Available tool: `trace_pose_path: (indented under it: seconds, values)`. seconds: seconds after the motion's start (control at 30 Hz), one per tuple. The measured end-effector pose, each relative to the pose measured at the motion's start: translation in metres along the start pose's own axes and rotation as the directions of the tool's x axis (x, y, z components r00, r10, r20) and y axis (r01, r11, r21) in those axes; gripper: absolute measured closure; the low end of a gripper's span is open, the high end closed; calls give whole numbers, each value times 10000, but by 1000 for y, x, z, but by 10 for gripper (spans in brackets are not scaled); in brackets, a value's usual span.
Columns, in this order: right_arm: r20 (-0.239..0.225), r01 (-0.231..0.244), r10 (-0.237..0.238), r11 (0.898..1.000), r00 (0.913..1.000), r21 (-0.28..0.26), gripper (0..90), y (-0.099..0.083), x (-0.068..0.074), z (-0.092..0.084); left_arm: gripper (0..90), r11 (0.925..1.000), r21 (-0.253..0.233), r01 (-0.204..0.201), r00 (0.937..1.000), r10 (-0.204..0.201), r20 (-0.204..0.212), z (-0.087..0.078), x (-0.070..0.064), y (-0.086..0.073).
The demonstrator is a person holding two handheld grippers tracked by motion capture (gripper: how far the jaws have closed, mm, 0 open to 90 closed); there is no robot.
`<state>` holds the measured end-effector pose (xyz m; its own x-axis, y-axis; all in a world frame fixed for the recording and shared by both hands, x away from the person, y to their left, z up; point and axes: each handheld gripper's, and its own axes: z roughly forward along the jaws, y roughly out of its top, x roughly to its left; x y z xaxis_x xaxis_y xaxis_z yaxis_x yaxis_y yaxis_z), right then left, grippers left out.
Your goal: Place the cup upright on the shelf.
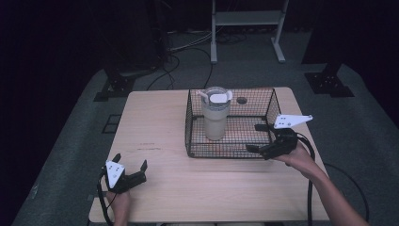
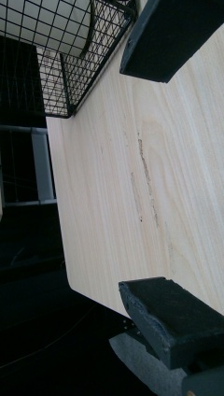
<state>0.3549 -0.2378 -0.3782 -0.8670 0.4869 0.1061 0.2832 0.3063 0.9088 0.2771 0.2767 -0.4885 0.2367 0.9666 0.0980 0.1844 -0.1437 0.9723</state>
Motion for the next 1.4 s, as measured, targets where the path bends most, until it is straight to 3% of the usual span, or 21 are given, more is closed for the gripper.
trace_pose_path:
  seconds: [0.83, 1.4]
  values:
    - [158, -378, 379, 9993, 9992, -51, 72, -37, 3, -22, 0, 10000, -9, -22, 10000, 22, 3, 0, 0, 0]
    - [195, -621, 622, 9981, 9979, -33, 71, -61, 6, -27, 0, 10000, -16, -76, 10000, 75, -19, 0, -1, 0]
